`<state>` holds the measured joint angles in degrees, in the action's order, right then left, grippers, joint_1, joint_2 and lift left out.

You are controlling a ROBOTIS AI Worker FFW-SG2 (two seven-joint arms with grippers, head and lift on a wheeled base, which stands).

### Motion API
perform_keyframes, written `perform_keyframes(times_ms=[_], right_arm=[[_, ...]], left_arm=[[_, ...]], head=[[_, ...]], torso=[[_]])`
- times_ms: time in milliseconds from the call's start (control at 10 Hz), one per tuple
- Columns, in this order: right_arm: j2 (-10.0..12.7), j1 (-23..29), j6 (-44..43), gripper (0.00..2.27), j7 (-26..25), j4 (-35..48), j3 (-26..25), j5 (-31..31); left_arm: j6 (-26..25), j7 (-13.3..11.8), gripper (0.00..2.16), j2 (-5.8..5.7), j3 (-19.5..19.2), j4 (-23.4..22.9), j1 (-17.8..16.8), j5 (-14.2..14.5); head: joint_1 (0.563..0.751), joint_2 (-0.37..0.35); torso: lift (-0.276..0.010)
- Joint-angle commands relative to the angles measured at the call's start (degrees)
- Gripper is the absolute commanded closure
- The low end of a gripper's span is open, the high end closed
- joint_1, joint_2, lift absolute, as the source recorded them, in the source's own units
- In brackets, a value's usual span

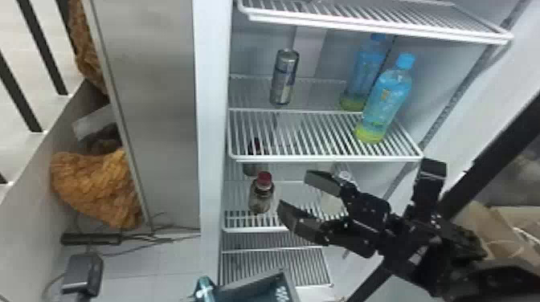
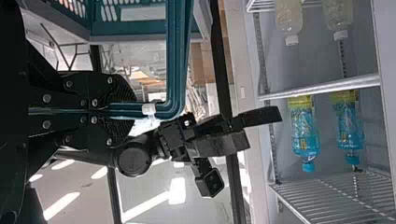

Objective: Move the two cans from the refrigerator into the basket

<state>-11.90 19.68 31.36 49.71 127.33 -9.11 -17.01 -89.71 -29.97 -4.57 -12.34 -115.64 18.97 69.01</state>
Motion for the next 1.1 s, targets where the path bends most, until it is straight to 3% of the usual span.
perform_keyframes(times_ms=[0, 500, 1000], right_arm=[[0.21, 0.0, -1.13, 0.12, -1.81, 0.28, -0.48, -0.47], [1.53, -2.39, -5.63, 0.11, -9.72, -2.25, -3.0, -1.04], [3.19, -6.89, -10.69, 0.11, -16.14, -7.73, -2.43, -0.35]], left_arm=[[-0.31, 0.0, 1.2, 0.0, 0.0, -0.02, 0.01, 0.0], [-0.31, 0.0, 1.2, -0.09, 0.0, -0.02, 0.01, 0.0], [-0.31, 0.0, 1.2, -0.53, 0.23, 0.12, 0.01, 0.23]], head=[[0.695, -0.206], [0.695, -0.256], [0.695, -0.294]], torso=[[-0.035], [-0.035], [-0.035]])
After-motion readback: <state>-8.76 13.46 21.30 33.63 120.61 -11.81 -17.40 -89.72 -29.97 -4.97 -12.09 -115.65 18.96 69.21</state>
